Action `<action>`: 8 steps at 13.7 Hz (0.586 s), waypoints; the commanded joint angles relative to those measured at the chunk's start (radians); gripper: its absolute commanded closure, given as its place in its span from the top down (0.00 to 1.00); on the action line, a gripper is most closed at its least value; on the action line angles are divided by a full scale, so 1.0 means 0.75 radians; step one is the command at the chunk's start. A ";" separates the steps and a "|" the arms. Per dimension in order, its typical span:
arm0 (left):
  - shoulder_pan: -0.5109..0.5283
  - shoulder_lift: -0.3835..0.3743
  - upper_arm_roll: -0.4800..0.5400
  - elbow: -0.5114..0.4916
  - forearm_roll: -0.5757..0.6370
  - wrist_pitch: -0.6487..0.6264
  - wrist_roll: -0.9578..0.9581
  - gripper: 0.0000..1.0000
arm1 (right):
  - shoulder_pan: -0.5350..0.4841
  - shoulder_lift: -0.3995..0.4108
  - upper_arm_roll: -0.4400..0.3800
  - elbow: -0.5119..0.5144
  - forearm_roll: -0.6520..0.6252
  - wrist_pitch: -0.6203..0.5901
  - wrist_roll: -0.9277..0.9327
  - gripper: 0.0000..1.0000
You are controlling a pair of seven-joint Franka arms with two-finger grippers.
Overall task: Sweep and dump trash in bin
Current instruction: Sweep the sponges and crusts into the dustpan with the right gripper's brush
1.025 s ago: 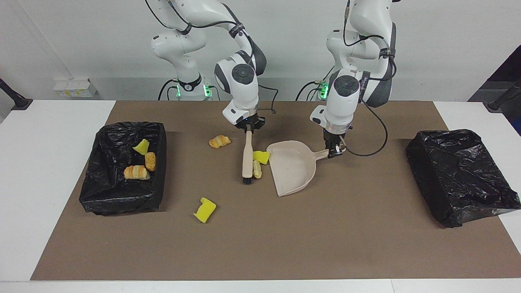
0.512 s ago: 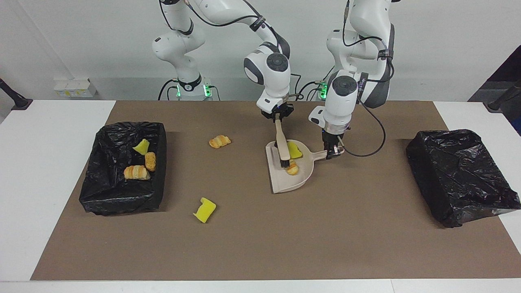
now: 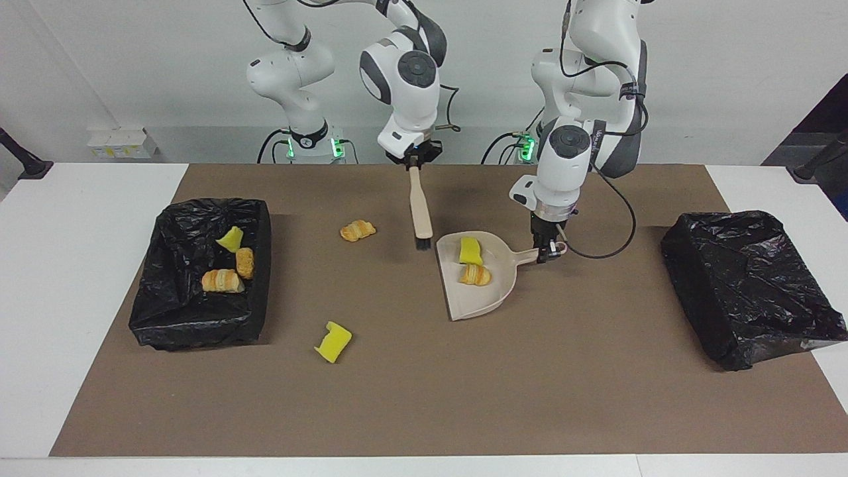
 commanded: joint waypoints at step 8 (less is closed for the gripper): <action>-0.087 -0.164 -0.009 -0.151 0.021 -0.113 0.009 0.00 | -0.427 -0.383 0.014 -0.624 -0.072 0.259 -0.037 0.00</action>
